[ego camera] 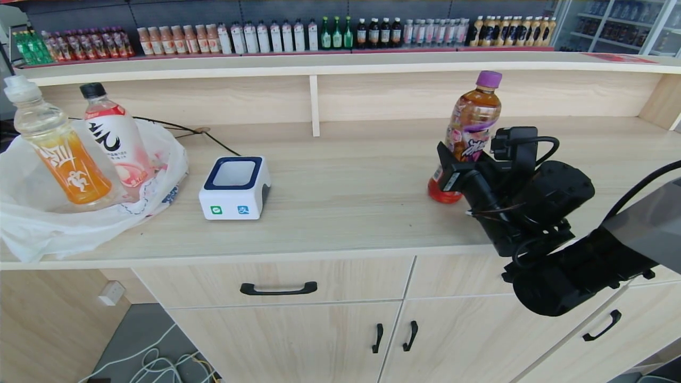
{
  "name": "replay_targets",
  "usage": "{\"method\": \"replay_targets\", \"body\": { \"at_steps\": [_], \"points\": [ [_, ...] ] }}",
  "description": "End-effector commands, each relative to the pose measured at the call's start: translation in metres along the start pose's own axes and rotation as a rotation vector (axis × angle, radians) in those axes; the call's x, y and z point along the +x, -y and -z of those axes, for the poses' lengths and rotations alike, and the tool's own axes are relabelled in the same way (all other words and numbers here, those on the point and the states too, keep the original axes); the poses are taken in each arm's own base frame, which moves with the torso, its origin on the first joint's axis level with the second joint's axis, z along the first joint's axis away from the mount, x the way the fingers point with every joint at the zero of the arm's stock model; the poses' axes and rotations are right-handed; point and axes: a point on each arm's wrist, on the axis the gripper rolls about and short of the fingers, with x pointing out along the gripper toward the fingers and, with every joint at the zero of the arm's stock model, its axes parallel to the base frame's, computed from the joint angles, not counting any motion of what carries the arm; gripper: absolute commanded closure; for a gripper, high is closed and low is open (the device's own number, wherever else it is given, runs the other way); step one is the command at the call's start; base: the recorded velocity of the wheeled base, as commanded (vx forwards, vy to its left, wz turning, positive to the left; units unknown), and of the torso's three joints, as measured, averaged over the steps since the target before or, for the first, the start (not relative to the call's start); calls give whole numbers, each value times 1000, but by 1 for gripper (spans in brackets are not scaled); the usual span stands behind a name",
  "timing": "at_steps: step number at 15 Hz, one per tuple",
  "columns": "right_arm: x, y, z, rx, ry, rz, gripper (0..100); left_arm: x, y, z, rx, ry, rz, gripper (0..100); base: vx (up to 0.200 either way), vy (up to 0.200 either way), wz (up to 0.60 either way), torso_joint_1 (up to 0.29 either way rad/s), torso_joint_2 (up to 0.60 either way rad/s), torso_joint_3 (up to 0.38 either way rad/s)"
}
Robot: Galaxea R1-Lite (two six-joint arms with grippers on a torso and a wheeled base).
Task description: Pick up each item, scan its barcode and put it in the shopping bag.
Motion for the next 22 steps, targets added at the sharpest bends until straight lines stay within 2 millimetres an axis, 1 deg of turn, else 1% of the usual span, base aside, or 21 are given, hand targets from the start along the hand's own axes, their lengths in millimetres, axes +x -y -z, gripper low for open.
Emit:
{"method": "replay_targets", "body": {
  "at_steps": [1,5,7,9,12,13,14,15,16,17,18,19,21,22],
  "points": [
    [-2,0,-10,6,21,-2,100,0,0,0,1,1,0,0,0,0,0,0,0,0],
    [-8,2,-24,17,41,-4,100,0,0,0,1,1,0,0,0,0,0,0,0,0],
    [-12,2,-36,26,61,-5,100,0,0,0,1,1,0,0,0,0,0,0,0,0],
    [-19,3,-44,32,66,-8,100,0,0,0,1,1,0,0,0,0,0,0,0,0],
    [-35,2,-60,46,71,-26,100,0,0,0,-1,1,0,0,0,0,0,0,0,0],
    [-43,-1,-63,63,63,-41,100,0,0,0,-1,1,0,0,0,0,0,0,0,0],
    [-52,-9,-67,76,53,-73,100,0,0,0,1,1,0,0,0,0,0,0,0,0],
    [-61,-12,-71,85,48,-92,100,0,0,0,1,1,0,0,0,0,0,0,0,0],
    [-70,-10,-73,83,36,-95,100,0,0,0,-1,1,0,0,0,0,0,0,0,0],
    [-73,-9,-74,83,34,-95,100,0,0,0,1,1,0,0,0,0,0,0,0,0],
    [-80,-9,-79,88,34,-104,100,0,0,0,-1,1,2,0,0,0,0,0,0,0],
    [-91,-11,-82,93,23,-124,100,0,0,0,1,1,2,0,0,0,0,0,0,0],
    [-112,-5,-89,94,9,-135,100,0,0,0,1,1,2,0,0,0,0,0,0,0],
    [-119,-2,-91,93,6,-135,100,0,0,0,1,1,0,0,0,0,0,0,0,0]
  ]
}}
